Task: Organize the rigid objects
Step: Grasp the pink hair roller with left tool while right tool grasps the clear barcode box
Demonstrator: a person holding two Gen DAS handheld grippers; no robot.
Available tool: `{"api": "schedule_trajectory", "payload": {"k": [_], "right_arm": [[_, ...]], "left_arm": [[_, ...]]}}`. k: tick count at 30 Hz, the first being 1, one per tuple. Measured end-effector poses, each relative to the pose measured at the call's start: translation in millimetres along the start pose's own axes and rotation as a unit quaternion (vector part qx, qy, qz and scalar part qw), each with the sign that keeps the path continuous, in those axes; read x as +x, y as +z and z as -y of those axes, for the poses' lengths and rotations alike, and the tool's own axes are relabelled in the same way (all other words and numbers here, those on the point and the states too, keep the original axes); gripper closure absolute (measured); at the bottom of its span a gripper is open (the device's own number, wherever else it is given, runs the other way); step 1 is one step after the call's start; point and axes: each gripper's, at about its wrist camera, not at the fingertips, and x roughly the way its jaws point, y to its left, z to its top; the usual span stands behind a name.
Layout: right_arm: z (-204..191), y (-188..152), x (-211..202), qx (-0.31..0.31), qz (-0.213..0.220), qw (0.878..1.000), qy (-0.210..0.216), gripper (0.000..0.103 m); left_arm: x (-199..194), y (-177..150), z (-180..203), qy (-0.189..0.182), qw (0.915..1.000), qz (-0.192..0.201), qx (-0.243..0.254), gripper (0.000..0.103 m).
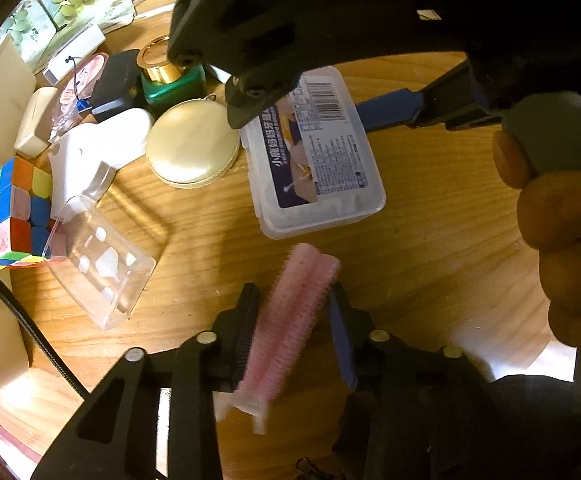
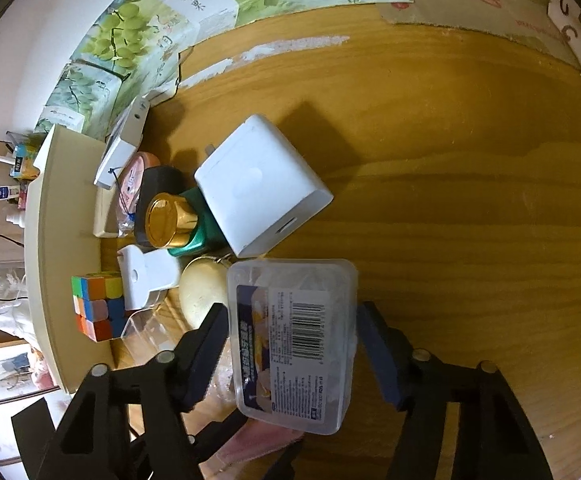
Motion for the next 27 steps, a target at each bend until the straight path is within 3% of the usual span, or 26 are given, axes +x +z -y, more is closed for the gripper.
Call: {"api": "schedule_trajectory", "payload": {"k": [12, 27], "right_arm": [[13, -3, -7, 0.015, 0.0, 1.0, 0.012, 0.037], [70, -24, -28, 0.089, 0.004, 0.996, 0.018, 0.037]], "left_arm": [[-8, -4, -6, -0.014, 0.9996, 0.002, -0.025, 0.074], [-36, -13, -20, -0.016, 0.998, 0.041, -0.047, 0.074]]}}
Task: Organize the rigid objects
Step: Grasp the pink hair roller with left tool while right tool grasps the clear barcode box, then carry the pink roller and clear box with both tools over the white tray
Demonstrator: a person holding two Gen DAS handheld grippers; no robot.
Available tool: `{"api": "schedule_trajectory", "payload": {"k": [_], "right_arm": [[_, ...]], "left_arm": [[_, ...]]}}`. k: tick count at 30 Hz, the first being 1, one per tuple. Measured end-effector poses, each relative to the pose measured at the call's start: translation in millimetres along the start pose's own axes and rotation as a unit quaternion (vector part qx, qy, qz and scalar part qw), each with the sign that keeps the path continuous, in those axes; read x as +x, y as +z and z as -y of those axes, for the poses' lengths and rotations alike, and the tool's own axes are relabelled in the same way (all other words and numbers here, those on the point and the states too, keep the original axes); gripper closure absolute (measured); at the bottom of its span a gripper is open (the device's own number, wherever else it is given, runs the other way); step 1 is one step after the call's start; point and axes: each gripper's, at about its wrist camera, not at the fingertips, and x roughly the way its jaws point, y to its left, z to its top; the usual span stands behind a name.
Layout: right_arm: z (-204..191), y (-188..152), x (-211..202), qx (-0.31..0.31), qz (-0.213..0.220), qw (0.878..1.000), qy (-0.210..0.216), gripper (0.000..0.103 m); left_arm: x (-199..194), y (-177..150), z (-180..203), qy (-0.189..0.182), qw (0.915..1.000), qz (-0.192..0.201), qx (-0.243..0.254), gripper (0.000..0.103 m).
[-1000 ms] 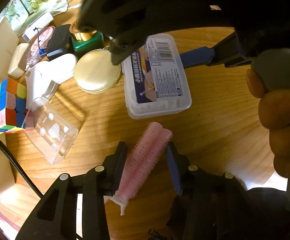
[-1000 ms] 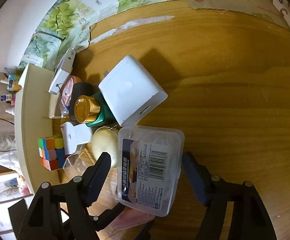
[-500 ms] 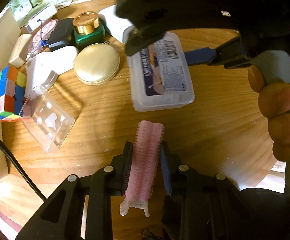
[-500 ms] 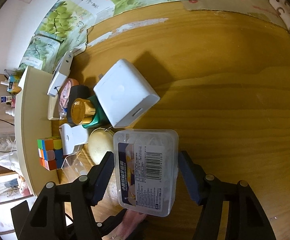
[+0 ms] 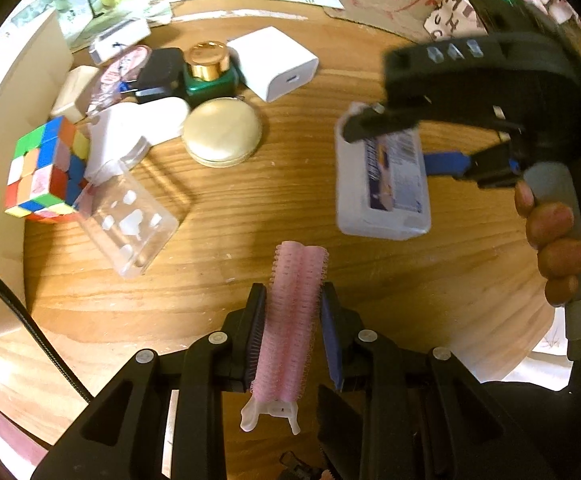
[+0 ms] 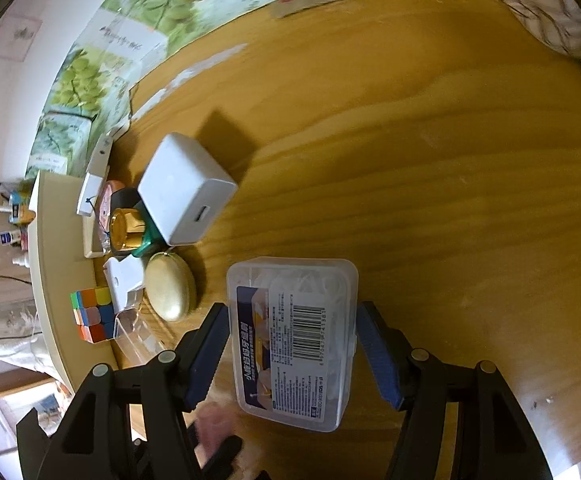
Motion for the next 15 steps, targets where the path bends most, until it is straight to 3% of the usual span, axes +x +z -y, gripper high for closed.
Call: {"api": "schedule_trajectory", "payload": {"k": [6, 8, 15], "right_arm": [[11, -9, -2, 0.029, -0.001, 1.0, 0.012, 0.037], [17, -14, -3, 0.038, -0.003, 0.999, 0.016, 0.037], [30, -31, -12, 0.05, -0.003, 0.998, 0.035, 0.037]], "left_arm": [[-14, -7, -16, -0.012, 0.9995, 0.028, -0.013, 0.074], [-23, -19, -2, -0.02, 0.9987, 0.043, -0.016, 0.074], [-31, -15, 0, -0.044, 0.9928, 0.107, -0.029, 0.074]]}}
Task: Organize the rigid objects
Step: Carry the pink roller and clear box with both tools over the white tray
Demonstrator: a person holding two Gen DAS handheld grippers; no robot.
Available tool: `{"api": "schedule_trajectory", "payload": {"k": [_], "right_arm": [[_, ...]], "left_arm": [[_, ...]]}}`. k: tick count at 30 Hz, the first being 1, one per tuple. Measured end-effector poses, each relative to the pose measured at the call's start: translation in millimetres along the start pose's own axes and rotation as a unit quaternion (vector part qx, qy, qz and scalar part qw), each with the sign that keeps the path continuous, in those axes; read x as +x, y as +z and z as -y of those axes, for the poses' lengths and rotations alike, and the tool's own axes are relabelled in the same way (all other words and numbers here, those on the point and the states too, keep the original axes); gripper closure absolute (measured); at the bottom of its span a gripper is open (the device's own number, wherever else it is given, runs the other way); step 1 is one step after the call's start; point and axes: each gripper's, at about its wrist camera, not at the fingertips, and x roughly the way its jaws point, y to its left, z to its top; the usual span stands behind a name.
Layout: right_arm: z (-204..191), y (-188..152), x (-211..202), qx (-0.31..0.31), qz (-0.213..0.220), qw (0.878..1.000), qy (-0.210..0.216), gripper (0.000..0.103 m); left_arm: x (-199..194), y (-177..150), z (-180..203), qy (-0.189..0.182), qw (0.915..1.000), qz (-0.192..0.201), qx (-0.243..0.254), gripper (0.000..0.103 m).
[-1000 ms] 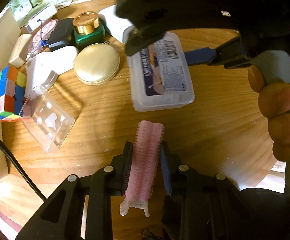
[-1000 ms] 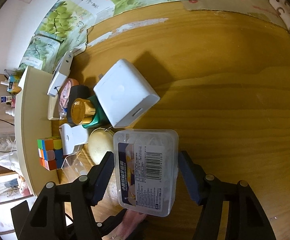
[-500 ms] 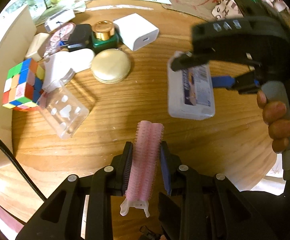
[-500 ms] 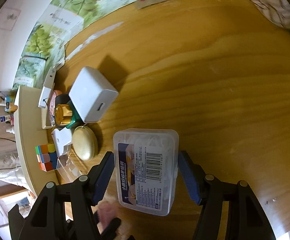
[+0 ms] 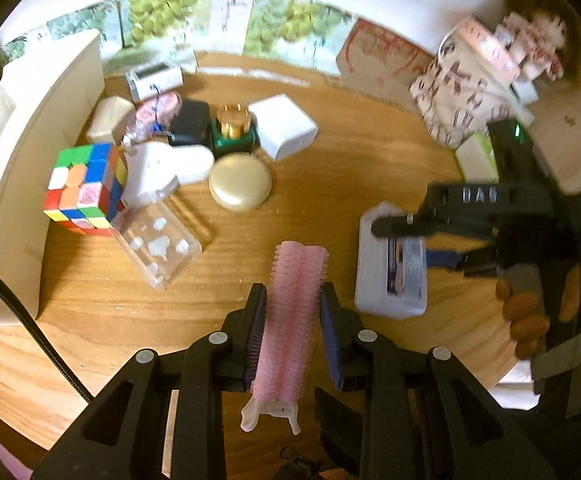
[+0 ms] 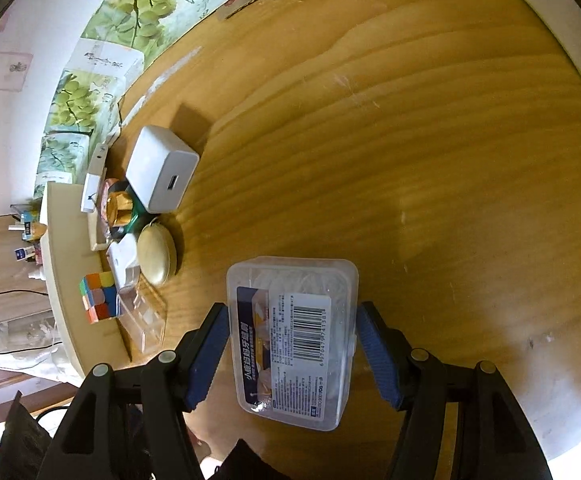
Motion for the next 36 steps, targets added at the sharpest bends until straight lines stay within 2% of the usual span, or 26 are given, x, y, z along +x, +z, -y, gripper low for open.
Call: {"api": "schedule_trajectory", "payload": {"k": [3, 7, 12, 18, 28, 36], "right_arm": [[1, -7, -6, -0.001, 0.001, 1.0, 0.008, 0.037], [-16, -11, -3, -0.01, 0.009, 1.0, 0.017, 0.037], [-8, -29, -25, -0.004, 0.018, 0.999, 0.04, 0.037], [-9, -56, -46, -0.017, 0.028, 0.997, 0.065, 0.037], [-52, -87, -49, -0.018, 0.073, 0.992, 0.099, 0.037], [-93, -107, -49, -0.034, 0.11, 0.986, 0.121, 0.037]], "left_arm": [[-16, -8, -7, -0.017, 0.9991, 0.036, -0.01, 0.074], [-40, -10, -17, -0.032, 0.9964, 0.076, -0.02, 0.074], [-61, -6, -27, -0.049, 0.9922, 0.113, -0.02, 0.074], [-81, 5, -44, -0.069, 0.9878, 0.139, -0.012, 0.074], [-121, 19, -83, -0.093, 0.9814, 0.167, 0.013, 0.074], [-145, 30, -127, -0.1, 0.977, 0.188, 0.009, 0.074]]}}
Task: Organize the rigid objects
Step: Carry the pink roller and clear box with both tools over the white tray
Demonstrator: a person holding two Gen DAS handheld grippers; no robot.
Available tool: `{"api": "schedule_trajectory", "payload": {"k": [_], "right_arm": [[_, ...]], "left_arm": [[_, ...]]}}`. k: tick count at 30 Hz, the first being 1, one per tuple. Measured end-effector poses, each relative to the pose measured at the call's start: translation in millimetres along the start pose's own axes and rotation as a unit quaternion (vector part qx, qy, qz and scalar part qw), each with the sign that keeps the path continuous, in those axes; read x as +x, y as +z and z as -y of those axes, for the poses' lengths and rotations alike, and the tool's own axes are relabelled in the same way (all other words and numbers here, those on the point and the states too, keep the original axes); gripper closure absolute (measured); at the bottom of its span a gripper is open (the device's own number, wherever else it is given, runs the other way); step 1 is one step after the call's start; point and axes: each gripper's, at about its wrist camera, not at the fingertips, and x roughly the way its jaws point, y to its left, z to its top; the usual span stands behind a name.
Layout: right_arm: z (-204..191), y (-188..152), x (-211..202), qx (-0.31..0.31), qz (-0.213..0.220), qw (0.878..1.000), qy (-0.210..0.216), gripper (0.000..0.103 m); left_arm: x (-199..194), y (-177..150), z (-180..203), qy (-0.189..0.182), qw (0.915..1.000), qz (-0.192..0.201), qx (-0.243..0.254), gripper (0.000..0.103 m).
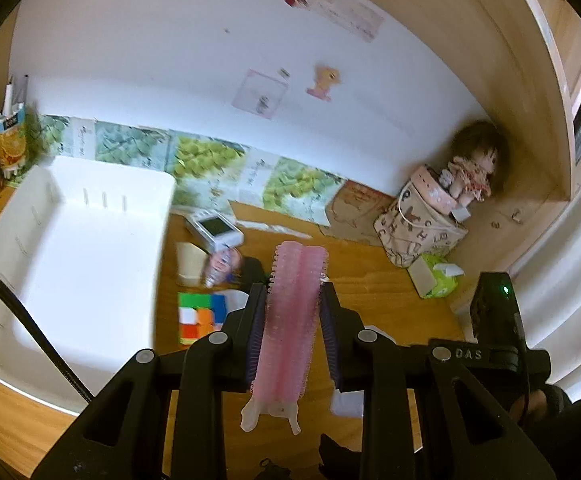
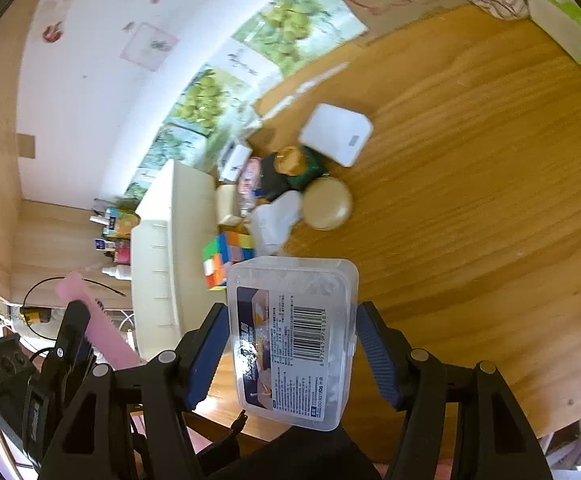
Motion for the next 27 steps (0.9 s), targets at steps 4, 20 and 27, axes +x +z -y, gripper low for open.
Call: {"api": "schedule_trajectory", "payload": {"k": [4, 20, 27], "right_arm": [[-20, -9, 3, -0.012, 0.018, 1.0, 0.009, 0.037], [-96, -52, 34, -0.038, 0.089, 0.993, 0.073, 0.037], [-125, -65, 48, -0.059, 0.111, 0.987, 0.101, 0.037]], "left_arm": [[-11, 9, -21, 0.0, 1.0, 0.009, -0.003, 0.074], [-41, 29, -104, 0.017, 0.9997, 0.007, 0.016, 0.074], [-45, 32, -135, 0.045, 0.9988, -0.007, 0.018, 0.074]]}}
